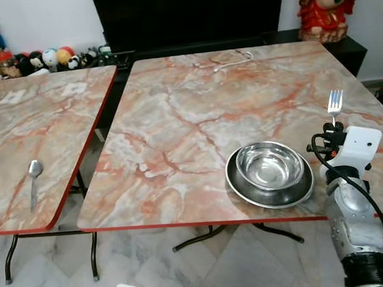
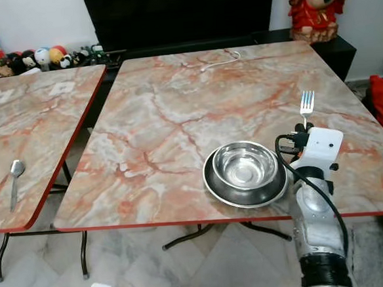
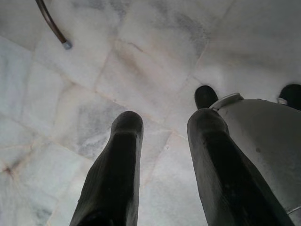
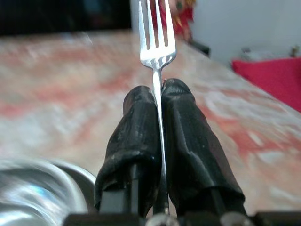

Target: Setting the table

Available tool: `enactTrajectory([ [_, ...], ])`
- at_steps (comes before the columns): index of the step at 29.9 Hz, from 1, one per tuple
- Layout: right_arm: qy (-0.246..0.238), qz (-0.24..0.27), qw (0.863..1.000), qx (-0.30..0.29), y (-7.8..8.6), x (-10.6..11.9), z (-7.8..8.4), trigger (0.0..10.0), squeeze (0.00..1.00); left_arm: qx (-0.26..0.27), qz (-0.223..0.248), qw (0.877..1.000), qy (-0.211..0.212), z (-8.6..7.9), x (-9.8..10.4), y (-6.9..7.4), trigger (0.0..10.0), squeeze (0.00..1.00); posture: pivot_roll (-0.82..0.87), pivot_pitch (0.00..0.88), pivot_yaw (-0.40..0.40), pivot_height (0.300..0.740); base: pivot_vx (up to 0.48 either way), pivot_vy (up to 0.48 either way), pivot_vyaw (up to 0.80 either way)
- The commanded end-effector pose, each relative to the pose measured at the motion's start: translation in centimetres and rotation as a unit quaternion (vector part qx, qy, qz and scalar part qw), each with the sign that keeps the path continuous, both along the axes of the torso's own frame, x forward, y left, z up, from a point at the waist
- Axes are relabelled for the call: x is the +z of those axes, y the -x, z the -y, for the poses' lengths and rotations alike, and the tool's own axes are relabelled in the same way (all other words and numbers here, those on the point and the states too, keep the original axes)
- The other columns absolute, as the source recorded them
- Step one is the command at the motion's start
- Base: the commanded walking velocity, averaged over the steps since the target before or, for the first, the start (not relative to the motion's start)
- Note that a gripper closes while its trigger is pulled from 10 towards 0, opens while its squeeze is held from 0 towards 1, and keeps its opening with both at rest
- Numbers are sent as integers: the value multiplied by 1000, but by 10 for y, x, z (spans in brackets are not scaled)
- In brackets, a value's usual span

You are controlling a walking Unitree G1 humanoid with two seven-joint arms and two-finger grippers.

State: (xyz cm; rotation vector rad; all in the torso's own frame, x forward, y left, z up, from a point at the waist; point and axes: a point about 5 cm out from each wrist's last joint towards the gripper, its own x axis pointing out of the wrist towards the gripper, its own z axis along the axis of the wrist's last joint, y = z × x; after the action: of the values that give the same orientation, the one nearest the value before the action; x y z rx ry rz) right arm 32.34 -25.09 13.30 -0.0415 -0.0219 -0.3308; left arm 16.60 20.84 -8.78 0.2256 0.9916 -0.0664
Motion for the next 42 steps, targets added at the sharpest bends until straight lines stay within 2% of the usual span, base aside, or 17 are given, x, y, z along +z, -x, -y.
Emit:
enactTrajectory([
  [1, 3, -36, 999, -6, -1, -7, 4, 10000, 0, 6, -10, 1000, -5, -6, -1, 4, 10000, 0, -99, 27, 67, 740, 0, 0, 0],
  [6, 5, -79, 997, -12, -4, -16, 15, 10000, 0, 4, -11, 1000, -4, -6, -1, 4, 10000, 0, -102, 27, 74, 740, 0, 0, 0],
  [18, -18, -138, 990, 14, -14, -26, 18, 10000, 0, 5, -9, 1000, -3, -7, 0, 2, 10000, 0, -94, 29, 84, 740, 0, 0, 0],
  [27, -35, -142, 989, 6, -15, -27, 29, 10000, 0, 3, -8, 1000, -1, -7, 0, 2, 10000, 0, -95, 33, 89, 740, 0, 0, 0],
  [33, -66, -142, 988, 16, -15, -32, 28, 10000, 0, 3, -7, 1000, -2, -7, 1, 1, 10000, 0, -90, 35, 89, 740, 0, 0, 0],
  [42, -75, -149, 985, 32, -15, -39, 22, 10000, 0, 3, -6, 1000, -3, -7, 1, 0, 10000, 0, -89, 34, 89, 740, 0, 0, 0],
])
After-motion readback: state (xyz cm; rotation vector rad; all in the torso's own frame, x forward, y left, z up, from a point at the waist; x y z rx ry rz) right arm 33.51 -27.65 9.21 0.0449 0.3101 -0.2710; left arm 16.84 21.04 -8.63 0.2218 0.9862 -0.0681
